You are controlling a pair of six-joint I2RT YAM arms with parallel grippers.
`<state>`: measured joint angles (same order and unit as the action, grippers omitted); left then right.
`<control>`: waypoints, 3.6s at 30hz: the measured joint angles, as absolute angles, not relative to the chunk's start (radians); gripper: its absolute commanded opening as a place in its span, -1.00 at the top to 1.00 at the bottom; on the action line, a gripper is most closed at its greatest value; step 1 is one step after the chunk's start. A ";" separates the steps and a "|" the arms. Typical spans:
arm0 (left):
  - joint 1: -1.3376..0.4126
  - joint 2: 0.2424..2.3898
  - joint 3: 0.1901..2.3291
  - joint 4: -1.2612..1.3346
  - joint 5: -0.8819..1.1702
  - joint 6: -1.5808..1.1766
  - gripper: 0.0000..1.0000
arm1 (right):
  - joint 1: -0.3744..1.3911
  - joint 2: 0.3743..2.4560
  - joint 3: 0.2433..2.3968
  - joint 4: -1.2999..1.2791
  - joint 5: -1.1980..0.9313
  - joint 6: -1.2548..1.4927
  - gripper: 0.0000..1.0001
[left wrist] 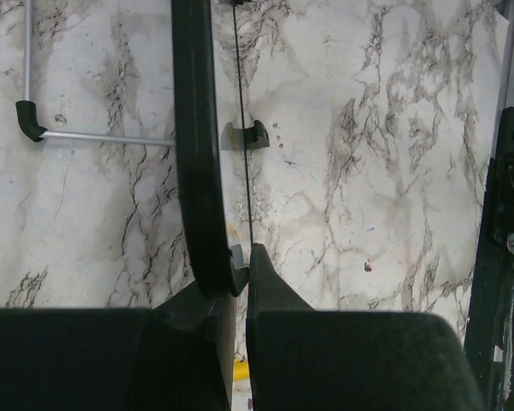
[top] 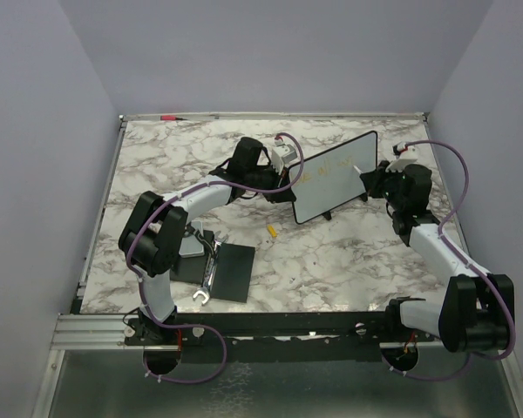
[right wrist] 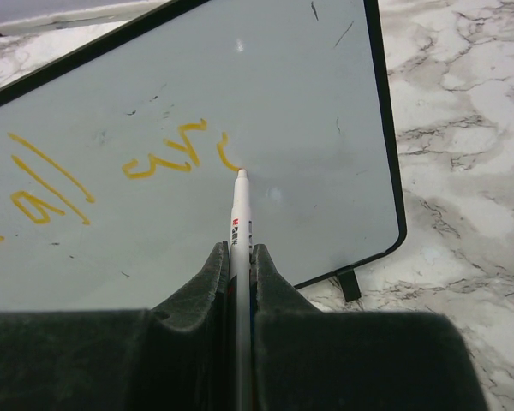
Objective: Write a sentence on the whiteboard
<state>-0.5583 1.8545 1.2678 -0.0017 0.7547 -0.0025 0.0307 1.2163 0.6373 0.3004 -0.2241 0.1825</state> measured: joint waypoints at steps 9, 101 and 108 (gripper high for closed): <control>-0.558 1.855 1.268 -0.002 0.755 -0.002 1.00 | 0.031 1.221 0.653 0.294 -0.188 0.182 0.99; -0.558 1.856 1.268 -0.001 0.759 0.001 1.00 | 0.031 1.232 0.657 0.312 -0.116 0.168 0.99; -0.558 1.856 1.268 -0.001 0.760 0.001 1.00 | 0.031 1.242 0.691 0.300 -0.107 0.165 0.99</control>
<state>-0.5583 1.8557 1.2678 -0.0013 0.7597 0.0013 0.0307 1.2419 0.6907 0.3000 -0.1070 0.1646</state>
